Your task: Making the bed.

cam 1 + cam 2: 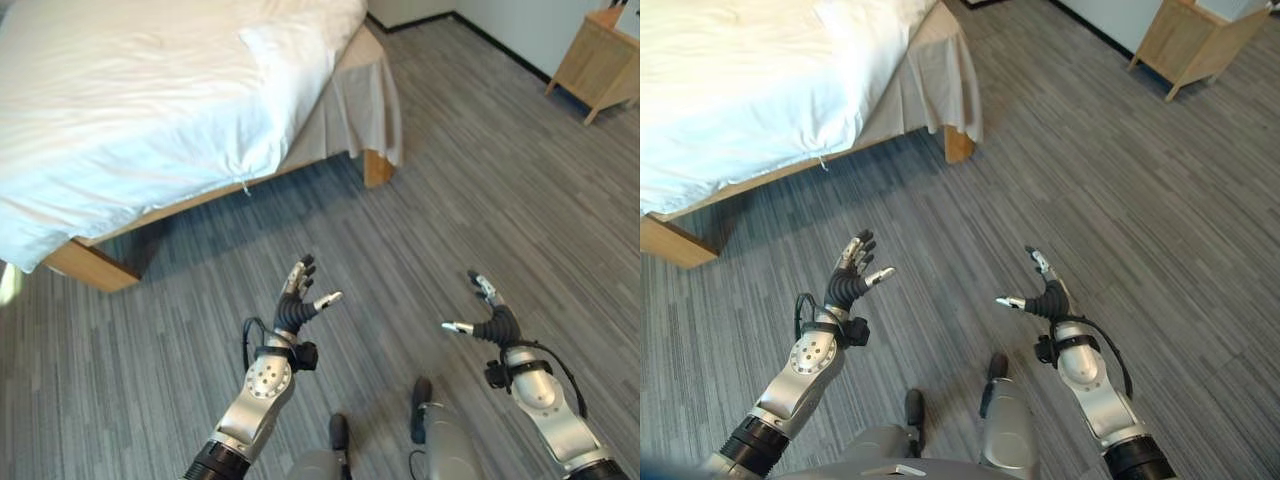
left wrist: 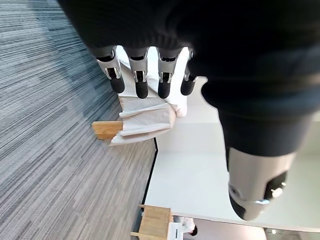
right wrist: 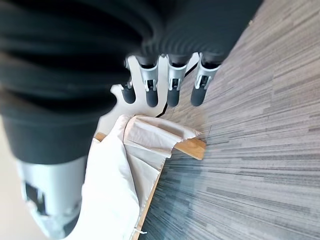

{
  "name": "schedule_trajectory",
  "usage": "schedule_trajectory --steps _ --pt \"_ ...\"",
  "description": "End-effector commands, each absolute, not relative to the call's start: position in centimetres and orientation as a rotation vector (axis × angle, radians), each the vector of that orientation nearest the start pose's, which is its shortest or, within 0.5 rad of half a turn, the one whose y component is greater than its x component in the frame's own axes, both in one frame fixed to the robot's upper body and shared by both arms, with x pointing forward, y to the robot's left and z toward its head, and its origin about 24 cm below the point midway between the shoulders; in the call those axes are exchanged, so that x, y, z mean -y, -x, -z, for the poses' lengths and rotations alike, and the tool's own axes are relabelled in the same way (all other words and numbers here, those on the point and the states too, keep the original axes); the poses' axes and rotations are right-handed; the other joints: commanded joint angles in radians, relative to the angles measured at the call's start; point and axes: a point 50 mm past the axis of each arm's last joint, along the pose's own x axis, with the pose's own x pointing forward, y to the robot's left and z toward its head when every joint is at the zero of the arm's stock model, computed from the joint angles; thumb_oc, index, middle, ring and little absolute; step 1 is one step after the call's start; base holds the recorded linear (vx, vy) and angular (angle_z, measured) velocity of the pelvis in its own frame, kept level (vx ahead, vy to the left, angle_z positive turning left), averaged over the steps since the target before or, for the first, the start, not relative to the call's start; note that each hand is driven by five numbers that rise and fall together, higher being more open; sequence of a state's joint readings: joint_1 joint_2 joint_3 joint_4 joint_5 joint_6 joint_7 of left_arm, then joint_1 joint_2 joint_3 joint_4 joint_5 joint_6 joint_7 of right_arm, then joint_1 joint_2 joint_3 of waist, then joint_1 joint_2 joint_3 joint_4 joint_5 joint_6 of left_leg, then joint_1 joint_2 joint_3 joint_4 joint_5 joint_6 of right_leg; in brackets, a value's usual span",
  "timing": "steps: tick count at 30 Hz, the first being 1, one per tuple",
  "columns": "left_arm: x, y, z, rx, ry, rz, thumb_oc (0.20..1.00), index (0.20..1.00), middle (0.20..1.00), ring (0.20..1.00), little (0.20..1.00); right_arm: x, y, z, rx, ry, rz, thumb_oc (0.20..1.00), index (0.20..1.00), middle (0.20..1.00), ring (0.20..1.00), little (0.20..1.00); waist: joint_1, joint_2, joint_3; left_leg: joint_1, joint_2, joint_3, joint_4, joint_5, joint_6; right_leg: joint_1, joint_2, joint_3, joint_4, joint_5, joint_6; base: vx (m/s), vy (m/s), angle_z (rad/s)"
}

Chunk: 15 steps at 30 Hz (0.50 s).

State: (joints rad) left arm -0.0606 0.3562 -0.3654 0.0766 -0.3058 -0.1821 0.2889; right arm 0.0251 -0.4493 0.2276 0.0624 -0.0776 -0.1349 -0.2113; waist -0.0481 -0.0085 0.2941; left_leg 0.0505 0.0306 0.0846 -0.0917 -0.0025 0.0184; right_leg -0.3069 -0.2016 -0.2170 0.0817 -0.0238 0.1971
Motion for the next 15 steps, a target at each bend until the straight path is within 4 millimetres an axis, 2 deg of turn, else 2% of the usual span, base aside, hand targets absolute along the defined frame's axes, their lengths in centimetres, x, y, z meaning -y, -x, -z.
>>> schedule_trajectory --steps 1,2,3,4,5,6,8,9,10,11,12,13,14,15 --pt "-14.3 -27.2 -7.8 0.236 -0.062 0.05 1.0 1.0 1.0 1.0 1.0 18.9 -25.1 -4.9 0.123 0.507 -0.021 1.0 1.0 1.0 1.0 1.0 -0.055 0.03 -0.004 0.209 0.021 -0.056 0.004 -0.236 -0.065 -0.031 0.052 -0.034 -0.151 0.16 0.018 0.28 -0.042 0.55" --pt "-14.1 -27.5 -8.0 0.25 -0.068 0.045 1.0 1.0 1.0 1.0 1.0 18.9 -25.0 -4.8 0.121 0.502 -0.012 1.0 1.0 1.0 1.0 1.0 -0.069 0.034 -0.003 0.228 0.026 -0.065 0.004 -0.254 -0.07 -0.05 0.048 -0.013 -0.152 0.168 0.021 0.5 -0.118 0.6" --pt "-13.5 -27.9 -8.3 0.264 -0.06 0.051 1.0 1.0 1.0 1.0 1.0 19.1 -25.0 -4.6 0.111 0.5 0.003 1.0 1.0 1.0 1.0 1.0 -0.097 0.043 -0.006 0.268 0.043 -0.09 0.004 -0.287 -0.08 -0.067 0.043 0.044 -0.141 0.189 0.025 0.5 -0.118 0.46" --pt "-13.5 -27.9 -8.3 0.264 -0.059 0.052 1.0 1.0 1.0 1.0 1.0 19.1 -25.0 -4.6 0.111 0.5 0.003 1.0 1.0 1.0 1.0 1.0 -0.097 0.044 -0.005 0.269 0.043 -0.09 0.004 -0.287 -0.08 -0.066 0.044 0.043 -0.141 0.189 0.025 0.53 -0.171 0.39" --pt "-13.1 -28.0 -8.3 0.262 -0.052 0.058 1.0 1.0 1.0 1.0 1.0 19.0 -24.9 -4.4 0.107 0.5 -0.008 1.0 1.0 1.0 1.0 1.0 -0.106 0.045 -0.016 0.289 0.053 -0.107 0.004 -0.31 -0.085 -0.058 0.05 0.067 -0.144 0.197 0.018 0.52 -0.24 0.32" --pt "-12.7 -27.7 -7.8 0.242 -0.035 0.067 1.0 1.0 1.0 1.0 1.0 18.9 -24.7 -3.9 0.081 0.502 -0.025 1.0 1.0 1.0 1.0 1.0 -0.119 0.063 -0.038 0.326 0.097 -0.117 0.005 -0.295 -0.094 -0.049 0.071 0.098 -0.124 0.213 -0.001 0.7 -0.349 0.17" --pt "-12.3 -27.4 -7.0 0.209 0.012 0.074 1.0 1.0 1.0 1.0 1.0 18.7 -24.6 -3.2 0.054 0.508 -0.052 1.0 1.0 1.0 1.0 1.0 -0.114 0.091 -0.04 0.263 0.147 -0.106 0.206 -0.184 -0.122 -0.008 0.12 0.096 -0.1 0.197 -0.038 0.47 -0.309 0.04" --pt "-12.3 -27.4 -7.1 0.209 0.011 0.074 1.0 1.0 1.0 1.0 1.0 18.7 -24.6 -3.2 0.055 0.508 -0.052 1.0 1.0 1.0 1.0 1.0 -0.117 0.087 -0.042 0.258 0.143 -0.11 0.205 -0.179 -0.123 -0.011 0.115 0.095 -0.1 0.199 -0.039 0.27 -0.384 0.26" --pt "-11.6 -27.3 -6.7 0.175 0.093 0.106 1.0 1.0 1.0 1.0 1.0 19.1 -25.2 -3.5 0.061 0.558 -0.063 1.0 1.0 1.0 1.0 1.0 -0.075 0.082 -0.001 0.049 0.135 -0.153 0.573 0.023 -0.126 0.087 0.14 0.08 -0.114 0.172 -0.104 0.17 -0.388 0.24" --pt "-11.2 -27.5 -7.0 0.182 0.109 0.122 1.0 1.0 1.0 1.0 1.0 19.2 -25.8 -4.3 0.088 0.572 -0.062 1.0 1.0 1.0 1.0 1.0 -0.06 0.068 0.027 -0.044 0.114 -0.173 0.739 0.074 -0.116 0.12 0.135 0.074 -0.127 0.165 -0.129 0.23 -0.487 0.14" --pt "-10.9 -27.6 -7.2 0.187 0.118 0.13 1.0 1.0 1.0 1.0 1.0 19.1 -26.1 -4.7 0.107 0.573 -0.06 1.0 1.0 1.0 1.0 1.0 -0.055 0.048 0.038 -0.099 0.103 -0.153 0.78 0.087 -0.098 0.148 0.126 0.073 -0.148 0.147 -0.146 0.17 -0.324 -0.17" --pt "-10.5 -27.8 -7.5 0.192 0.123 0.142 1.0 1.0 1.0 1.0 1.0 19.2 -26.4 -5.0 0.113 0.58 -0.051 1.0 1.0 1.0 1.0 1.0 -0.036 0.031 0.051 -0.157 0.091 -0.142 0.821 0.077 -0.09 0.172 0.116 0.08 -0.16 0.128 -0.153 0.25 -0.25 -0.33" --pt "-10.2 -28.0 -7.8 0.197 0.127 0.145 1.0 1.0 1.0 1.0 1.0 19.2 -26.7 -5.1 0.117 0.585 -0.046 1.0 1.0 1.0 1.0 1.0 -0.012 0.033 0.062 -0.214 0.089 -0.137 0.856 0.029 -0.089 0.19 0.12 0.088 -0.165 0.109 -0.149 0.33 -0.151 -0.46" --pt "-10.1 -28.1 -7.6 0.189 0.133 0.138 1.0 1.0 1.0 1.0 1.0 19.2 -26.8 -5.0 0.109 0.584 -0.041 1.0 1.0 1.0 1.0 1.0 0.001 0.032 0.062 -0.248 0.072 -0.121 0.816 -0.008 -0.092 0.208 0.116 0.091 -0.169 0.089 -0.142 0.25 -0.052 -0.35"
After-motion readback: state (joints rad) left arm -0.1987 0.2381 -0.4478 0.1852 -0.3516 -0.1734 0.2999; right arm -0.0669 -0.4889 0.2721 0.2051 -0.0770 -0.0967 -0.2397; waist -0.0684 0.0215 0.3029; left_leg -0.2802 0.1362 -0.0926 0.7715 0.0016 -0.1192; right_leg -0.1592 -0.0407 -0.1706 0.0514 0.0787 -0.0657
